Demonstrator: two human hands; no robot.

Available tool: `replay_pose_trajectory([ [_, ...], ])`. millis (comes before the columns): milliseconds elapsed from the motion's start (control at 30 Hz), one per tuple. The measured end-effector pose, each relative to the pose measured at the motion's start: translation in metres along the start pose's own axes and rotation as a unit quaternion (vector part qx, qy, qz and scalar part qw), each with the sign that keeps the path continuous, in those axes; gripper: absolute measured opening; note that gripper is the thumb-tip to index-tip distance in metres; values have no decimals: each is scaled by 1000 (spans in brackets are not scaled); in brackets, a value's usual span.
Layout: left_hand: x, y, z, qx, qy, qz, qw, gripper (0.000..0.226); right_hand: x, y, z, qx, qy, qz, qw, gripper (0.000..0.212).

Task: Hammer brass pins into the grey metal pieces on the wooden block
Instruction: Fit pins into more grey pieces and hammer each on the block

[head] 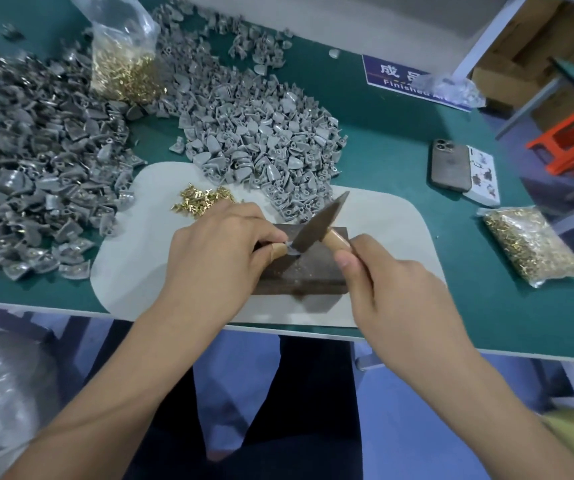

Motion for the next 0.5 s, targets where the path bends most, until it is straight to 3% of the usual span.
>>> replay_pose_trajectory([
  [67, 0, 1, -1, 2, 4, 2, 1000, 10, -3, -2, 0, -16, 17, -1, 1000, 30],
  [133, 0, 1, 0, -1, 12, 5, 1000, 8, -4, -1, 4, -54, -39, -23, 998, 27],
  [300, 0, 1, 0, 3, 9, 5, 1000, 8, -3, -3, -4, 1, 14, 3, 1000, 25],
  [400, -1, 1, 1, 0, 28, 8, 1000, 5, -5, -3, 3, -47, -67, -30, 996, 28],
  [500, 0, 1, 0, 3, 20, 9, 1000, 8, -2, -1, -7, 5, -41, -17, 999, 28],
])
Point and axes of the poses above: each hand's wrist, its own y-axis away from the middle knuckle, its own z-axis out of the back of the hand, x = y × z, the point moved 3 cm from there along -y, towards the middle knuckle, and after that the axes turned 13 degrees about -z, right-handed, at the moved point
